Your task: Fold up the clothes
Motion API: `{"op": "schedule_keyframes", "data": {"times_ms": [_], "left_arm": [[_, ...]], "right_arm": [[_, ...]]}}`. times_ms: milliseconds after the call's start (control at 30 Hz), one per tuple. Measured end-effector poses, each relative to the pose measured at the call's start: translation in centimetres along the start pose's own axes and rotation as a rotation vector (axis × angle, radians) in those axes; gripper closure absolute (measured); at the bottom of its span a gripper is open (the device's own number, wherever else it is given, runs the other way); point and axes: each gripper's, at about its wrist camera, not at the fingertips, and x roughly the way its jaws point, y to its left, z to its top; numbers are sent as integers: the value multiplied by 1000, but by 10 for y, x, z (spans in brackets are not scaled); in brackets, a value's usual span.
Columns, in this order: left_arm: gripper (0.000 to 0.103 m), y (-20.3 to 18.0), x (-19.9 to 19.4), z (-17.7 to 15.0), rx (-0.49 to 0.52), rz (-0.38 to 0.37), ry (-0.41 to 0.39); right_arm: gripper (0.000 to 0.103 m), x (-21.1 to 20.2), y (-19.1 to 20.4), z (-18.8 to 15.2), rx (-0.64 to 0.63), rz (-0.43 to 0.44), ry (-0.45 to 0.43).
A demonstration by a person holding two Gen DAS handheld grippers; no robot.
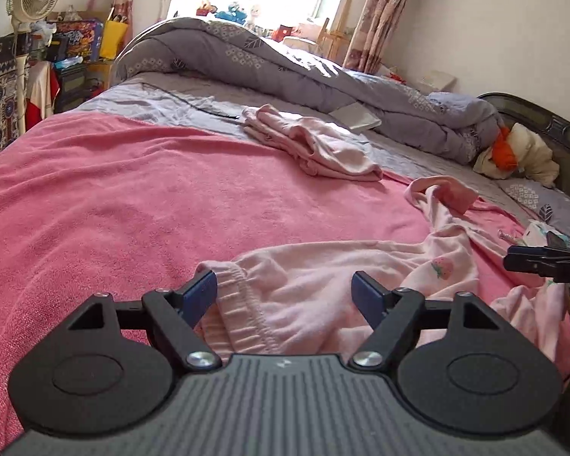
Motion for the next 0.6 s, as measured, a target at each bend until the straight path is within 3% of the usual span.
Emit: {"op": "schedule_keyframes", "data": {"times_ms": [100, 300, 400, 500, 533, 600], "left_arm": [[25, 9, 4, -6, -87, 1, -1], [26, 6, -1, -1, -84, -95, -37], [26, 5, 10, 1, -92, -67, 5], [27, 13, 21, -2, -168, -99, -3], [32, 14, 23, -1, -185, -84, -4], [62, 16, 27, 2, -219, -56, -4]], "right_arm": [[15, 3, 7, -3, -16, 6, 8], [13, 8, 7, -10, -2, 4, 24], [13, 12, 7, -15, 9, 9, 34], [13, 15, 11, -19, 2, 10, 45], [13, 15, 11, -20, 0, 11, 47], [13, 15, 11, -21, -3, 10, 46]]}}
